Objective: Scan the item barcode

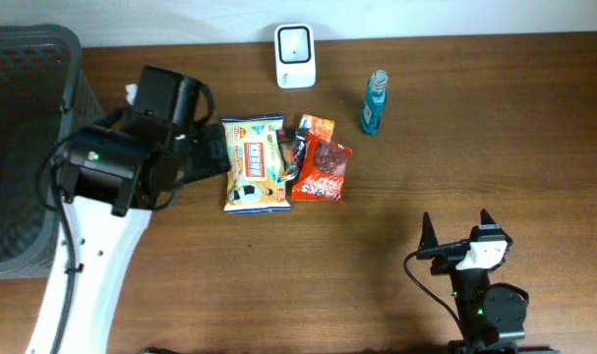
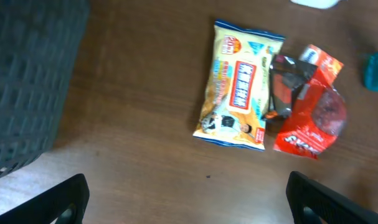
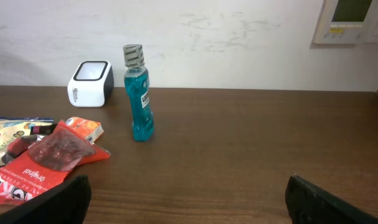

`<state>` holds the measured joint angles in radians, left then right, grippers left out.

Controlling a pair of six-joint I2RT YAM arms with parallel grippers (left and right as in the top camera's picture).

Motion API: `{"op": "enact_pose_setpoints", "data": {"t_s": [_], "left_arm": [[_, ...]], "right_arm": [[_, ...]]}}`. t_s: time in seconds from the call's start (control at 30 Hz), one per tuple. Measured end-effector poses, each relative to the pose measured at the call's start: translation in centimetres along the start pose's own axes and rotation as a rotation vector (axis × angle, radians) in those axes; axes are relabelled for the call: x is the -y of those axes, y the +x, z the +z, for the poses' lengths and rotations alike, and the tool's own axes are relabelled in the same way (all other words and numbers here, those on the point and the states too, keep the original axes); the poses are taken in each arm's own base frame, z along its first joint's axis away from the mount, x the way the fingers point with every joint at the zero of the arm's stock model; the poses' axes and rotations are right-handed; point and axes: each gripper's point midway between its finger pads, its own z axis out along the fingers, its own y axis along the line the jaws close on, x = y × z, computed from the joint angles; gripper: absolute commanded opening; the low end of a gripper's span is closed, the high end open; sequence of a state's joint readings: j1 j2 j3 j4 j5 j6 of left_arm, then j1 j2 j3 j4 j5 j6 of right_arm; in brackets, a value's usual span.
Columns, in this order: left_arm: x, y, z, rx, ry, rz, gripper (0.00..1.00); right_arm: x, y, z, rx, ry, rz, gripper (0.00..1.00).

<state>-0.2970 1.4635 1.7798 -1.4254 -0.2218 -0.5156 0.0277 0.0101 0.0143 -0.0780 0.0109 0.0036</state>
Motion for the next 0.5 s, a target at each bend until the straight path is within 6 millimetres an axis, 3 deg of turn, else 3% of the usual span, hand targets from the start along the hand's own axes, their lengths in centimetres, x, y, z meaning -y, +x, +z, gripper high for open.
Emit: {"op": "enact_pose_setpoints", "data": {"t_s": [0.5], "left_arm": [[-0.27,0.61,0.07,-0.031,-0.003,0.000,0.99]], "right_arm": [[-0.01,-0.01,0.00,0.000,0.000,0.000,0.98]]}}
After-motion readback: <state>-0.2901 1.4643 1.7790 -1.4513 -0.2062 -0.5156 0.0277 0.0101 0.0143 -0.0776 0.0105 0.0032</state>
